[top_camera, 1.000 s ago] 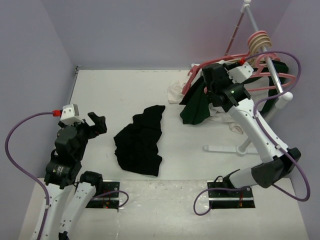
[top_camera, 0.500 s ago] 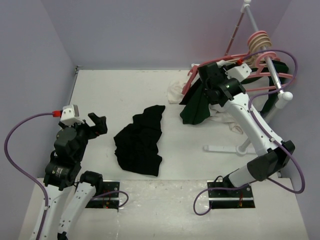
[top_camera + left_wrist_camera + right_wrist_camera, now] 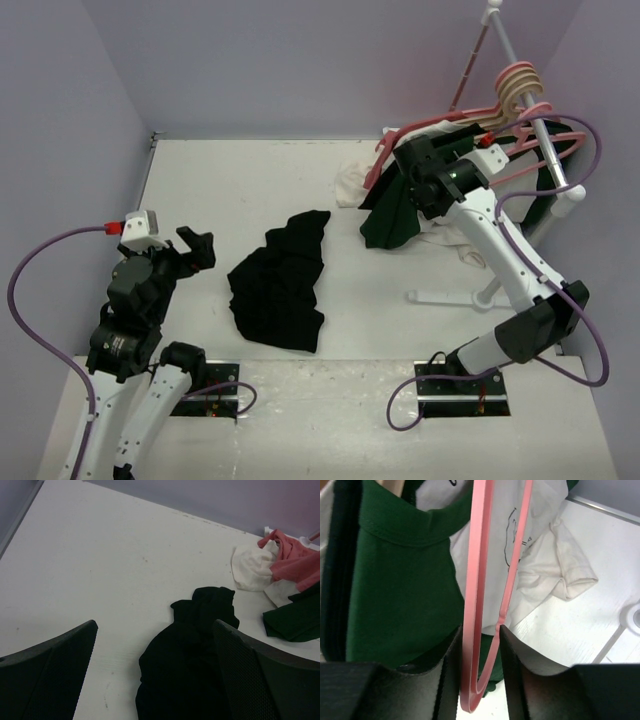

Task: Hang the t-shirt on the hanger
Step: Pick up the hanger from the clothesline.

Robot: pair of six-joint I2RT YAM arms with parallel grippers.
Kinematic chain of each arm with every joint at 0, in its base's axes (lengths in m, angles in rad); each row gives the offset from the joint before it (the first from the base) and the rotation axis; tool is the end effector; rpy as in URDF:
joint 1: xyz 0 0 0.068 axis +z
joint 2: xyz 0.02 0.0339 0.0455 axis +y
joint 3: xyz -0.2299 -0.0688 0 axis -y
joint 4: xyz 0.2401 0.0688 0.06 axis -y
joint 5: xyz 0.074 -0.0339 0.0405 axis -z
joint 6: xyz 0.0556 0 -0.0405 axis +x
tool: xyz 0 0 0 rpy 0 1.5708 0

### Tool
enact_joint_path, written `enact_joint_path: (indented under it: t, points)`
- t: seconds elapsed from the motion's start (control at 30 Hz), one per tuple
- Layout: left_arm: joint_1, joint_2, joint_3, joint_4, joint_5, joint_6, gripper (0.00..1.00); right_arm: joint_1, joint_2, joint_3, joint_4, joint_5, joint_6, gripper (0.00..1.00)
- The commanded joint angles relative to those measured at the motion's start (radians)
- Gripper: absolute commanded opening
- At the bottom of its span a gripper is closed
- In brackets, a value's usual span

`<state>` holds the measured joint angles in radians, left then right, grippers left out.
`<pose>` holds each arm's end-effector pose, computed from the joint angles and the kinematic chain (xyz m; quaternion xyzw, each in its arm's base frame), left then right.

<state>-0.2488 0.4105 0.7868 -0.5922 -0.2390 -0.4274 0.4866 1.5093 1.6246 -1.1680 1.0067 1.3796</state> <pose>0.1346 -0.0206 0.3219 -0.1434 0.7639 -0.1188 0.6179 0.2773 0.0935 0.3401 0.4771 0.7104 -0.0973 0.5082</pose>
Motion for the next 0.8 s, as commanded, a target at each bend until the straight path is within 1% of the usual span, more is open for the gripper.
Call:
enact_joint_path:
  t: [0.0, 0.2, 0.27, 0.37, 0.43, 0.5, 0.77]
  points:
    - [-0.012, -0.006, -0.018, 0.04, -0.001, 0.003, 1.0, -0.019, -0.038, -0.027, -0.046, 0.068, 0.091, 0.34]
    - [-0.015, -0.007, -0.02, 0.04, -0.003, 0.003, 1.0, -0.029, -0.043, -0.024, -0.113, 0.072, 0.154, 0.25]
    - [-0.015, -0.005, -0.02, 0.04, -0.003, 0.003, 1.0, -0.029, -0.036, -0.011, -0.139, 0.076, 0.17, 0.25]
    - [-0.015, -0.004, -0.02, 0.041, -0.003, 0.003, 1.0, -0.029, -0.015, 0.038, -0.233, 0.085, 0.252, 0.21]
    - [-0.015, -0.006, -0.02, 0.04, -0.004, 0.002, 1.0, -0.029, 0.009, 0.083, -0.305, 0.091, 0.308, 0.16]
    - [-0.015, -0.007, -0.02, 0.042, -0.006, 0.001, 1.0, -0.029, 0.029, 0.117, -0.346, 0.096, 0.319, 0.13]
    - [-0.015, -0.002, -0.02, 0.042, -0.006, 0.001, 1.0, -0.029, 0.009, 0.12, -0.346, 0.088, 0.347, 0.02]
